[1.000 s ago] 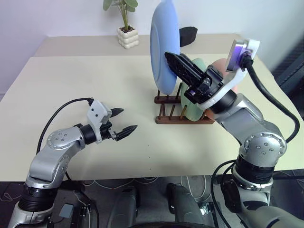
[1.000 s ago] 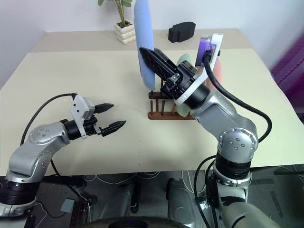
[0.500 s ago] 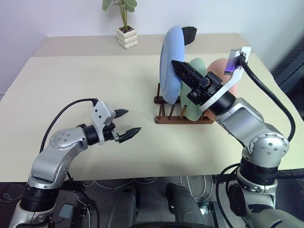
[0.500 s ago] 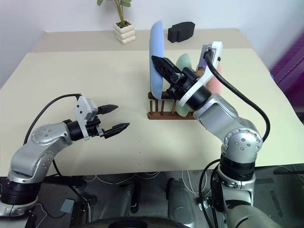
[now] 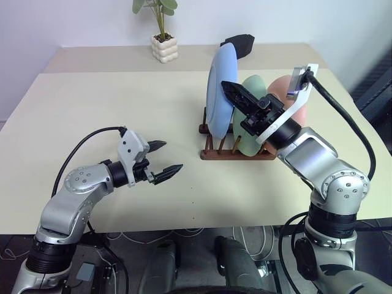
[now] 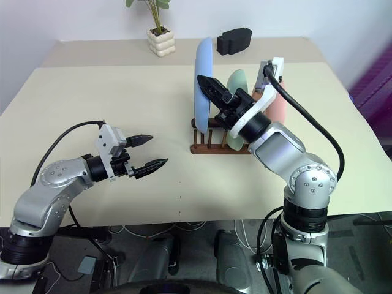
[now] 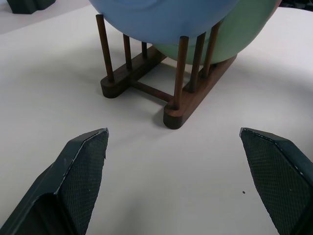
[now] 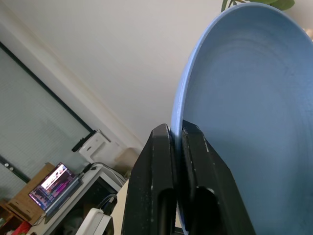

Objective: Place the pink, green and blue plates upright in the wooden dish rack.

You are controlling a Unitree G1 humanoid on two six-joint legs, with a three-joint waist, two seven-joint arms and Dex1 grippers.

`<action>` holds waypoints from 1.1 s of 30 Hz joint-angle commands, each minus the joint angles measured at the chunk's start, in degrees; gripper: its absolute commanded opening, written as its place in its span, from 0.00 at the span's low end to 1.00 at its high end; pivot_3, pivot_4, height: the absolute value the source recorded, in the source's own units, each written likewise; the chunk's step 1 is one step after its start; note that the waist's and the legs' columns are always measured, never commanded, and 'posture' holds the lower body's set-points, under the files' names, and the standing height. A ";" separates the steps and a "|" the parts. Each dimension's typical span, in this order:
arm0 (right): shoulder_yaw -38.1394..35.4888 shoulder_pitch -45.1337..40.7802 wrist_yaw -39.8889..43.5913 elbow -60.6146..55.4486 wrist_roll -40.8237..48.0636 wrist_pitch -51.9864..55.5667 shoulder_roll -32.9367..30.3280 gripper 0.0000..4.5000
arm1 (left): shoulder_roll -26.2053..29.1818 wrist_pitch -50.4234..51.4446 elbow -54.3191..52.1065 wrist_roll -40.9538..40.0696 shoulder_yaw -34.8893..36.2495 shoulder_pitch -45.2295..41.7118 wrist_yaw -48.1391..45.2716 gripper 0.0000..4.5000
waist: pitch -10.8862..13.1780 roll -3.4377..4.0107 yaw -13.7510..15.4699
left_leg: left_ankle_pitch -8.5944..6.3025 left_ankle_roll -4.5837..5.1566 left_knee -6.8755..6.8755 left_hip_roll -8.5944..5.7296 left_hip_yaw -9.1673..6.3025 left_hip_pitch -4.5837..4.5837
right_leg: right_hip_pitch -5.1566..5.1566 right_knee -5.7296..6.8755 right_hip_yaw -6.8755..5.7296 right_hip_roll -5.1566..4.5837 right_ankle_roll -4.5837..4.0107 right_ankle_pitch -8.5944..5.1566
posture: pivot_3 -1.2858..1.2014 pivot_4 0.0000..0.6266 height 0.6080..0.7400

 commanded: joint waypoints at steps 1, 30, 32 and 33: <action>-0.12 -0.16 -0.13 -0.99 1.21 -1.27 -0.64 0.31 | -0.04 -1.33 -2.18 -0.23 0.65 -0.07 0.01 1.00 | 0.00 0.00 0.00 | 0.00 0.00 0.00 0.00 0.00 0.00 | 0.00 0.00 0.00 0.00 0.00 0.00 | 0.52 0.24 0.97; -7.83 -1.75 25.74 -4.38 -13.78 -4.96 -23.35 0.98 | -1.37 -2.86 0.16 2.03 -0.35 -1.37 1.09 1.00 | 0.00 -0.01 0.69 | 0.00 0.01 0.02 -0.02 -0.02 -0.08 | 0.04 -0.16 -0.03 -0.01 0.02 -0.06 | 0.52 0.24 0.97; -12.56 2.82 31.37 -3.15 -16.46 -6.14 -27.55 0.98 | -1.44 -3.40 0.87 2.58 -0.32 -1.30 1.16 1.00 | -0.01 -0.03 0.51 | -0.02 0.04 0.03 -0.02 0.00 -0.06 | 0.10 -0.22 -0.02 -0.02 0.04 -0.07 | 0.52 0.24 0.97; -16.84 7.04 35.75 -2.24 -18.41 -6.84 -30.06 0.98 | -1.52 -3.93 1.59 2.90 -0.24 -1.30 1.16 1.00 | -0.02 -0.04 0.55 | -0.02 0.04 0.03 -0.02 0.02 -0.06 | 0.10 -0.22 -0.01 -0.02 0.04 -0.07 | 0.52 0.24 0.97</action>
